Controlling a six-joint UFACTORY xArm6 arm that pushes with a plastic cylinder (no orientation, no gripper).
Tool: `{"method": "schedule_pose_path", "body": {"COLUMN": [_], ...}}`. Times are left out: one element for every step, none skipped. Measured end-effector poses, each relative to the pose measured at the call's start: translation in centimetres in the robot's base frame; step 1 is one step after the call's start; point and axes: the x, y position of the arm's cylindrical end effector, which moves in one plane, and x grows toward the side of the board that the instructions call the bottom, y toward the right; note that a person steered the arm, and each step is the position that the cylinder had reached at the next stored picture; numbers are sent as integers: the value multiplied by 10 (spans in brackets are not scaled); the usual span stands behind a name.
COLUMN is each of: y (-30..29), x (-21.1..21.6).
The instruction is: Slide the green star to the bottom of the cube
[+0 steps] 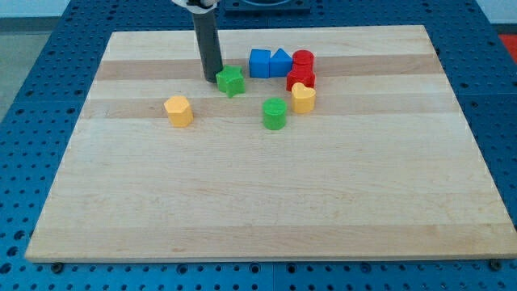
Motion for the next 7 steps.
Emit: {"method": "schedule_pose_path", "body": {"y": [6, 12, 17, 11, -6, -10, -10], "x": [0, 0, 4, 9, 19, 34, 37]}}
